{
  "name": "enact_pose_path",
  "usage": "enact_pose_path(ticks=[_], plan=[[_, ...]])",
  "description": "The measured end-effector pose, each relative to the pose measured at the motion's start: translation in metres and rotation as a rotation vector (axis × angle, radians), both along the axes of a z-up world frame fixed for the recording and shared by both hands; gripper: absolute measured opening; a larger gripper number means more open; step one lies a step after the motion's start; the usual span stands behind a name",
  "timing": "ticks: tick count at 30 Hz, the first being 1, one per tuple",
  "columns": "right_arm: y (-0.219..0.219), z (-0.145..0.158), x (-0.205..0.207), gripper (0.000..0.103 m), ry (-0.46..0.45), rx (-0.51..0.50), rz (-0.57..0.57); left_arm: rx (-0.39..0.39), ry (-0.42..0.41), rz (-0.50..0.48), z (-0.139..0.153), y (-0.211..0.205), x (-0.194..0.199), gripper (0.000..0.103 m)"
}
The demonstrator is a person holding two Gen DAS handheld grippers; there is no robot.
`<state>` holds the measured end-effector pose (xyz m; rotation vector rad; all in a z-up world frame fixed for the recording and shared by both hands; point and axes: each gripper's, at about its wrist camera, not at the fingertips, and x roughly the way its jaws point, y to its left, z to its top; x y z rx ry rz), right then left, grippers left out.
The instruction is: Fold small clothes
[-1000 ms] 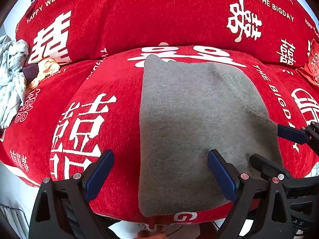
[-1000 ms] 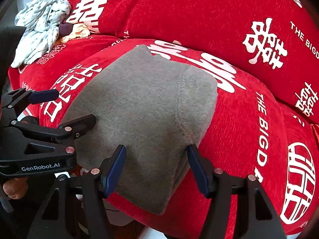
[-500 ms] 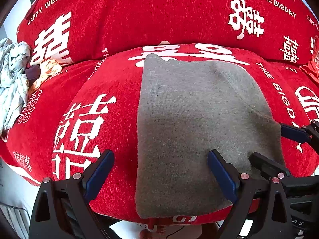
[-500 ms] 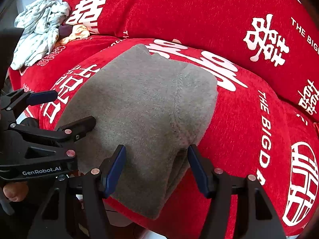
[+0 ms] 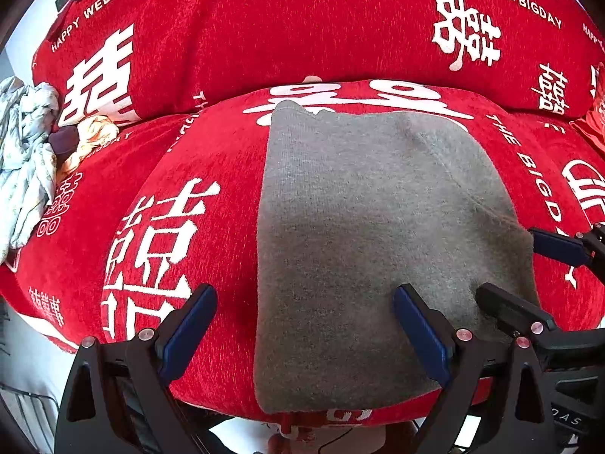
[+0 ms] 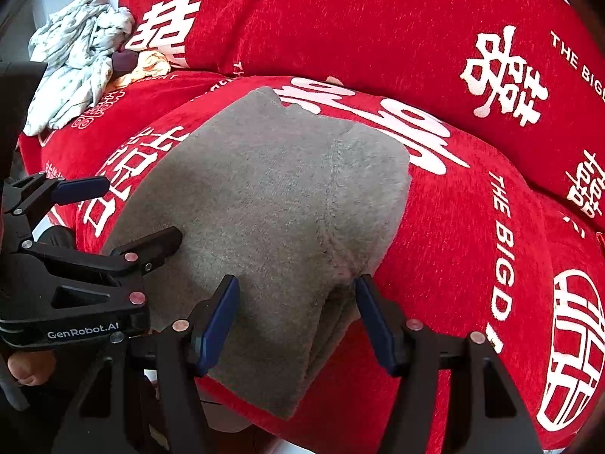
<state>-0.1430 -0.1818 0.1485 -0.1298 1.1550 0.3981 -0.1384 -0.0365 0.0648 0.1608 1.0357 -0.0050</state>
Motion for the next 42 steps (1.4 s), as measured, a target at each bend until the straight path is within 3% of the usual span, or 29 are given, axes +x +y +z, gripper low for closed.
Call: enact_pose_path(ticks=[42], plan=[[-0.0029, 0.0008, -0.0065, 0.068, -0.008, 0.01, 0.009, 0.029, 0.001, 0.005, 0.001, -0.0033, -0.0048, 0.095]])
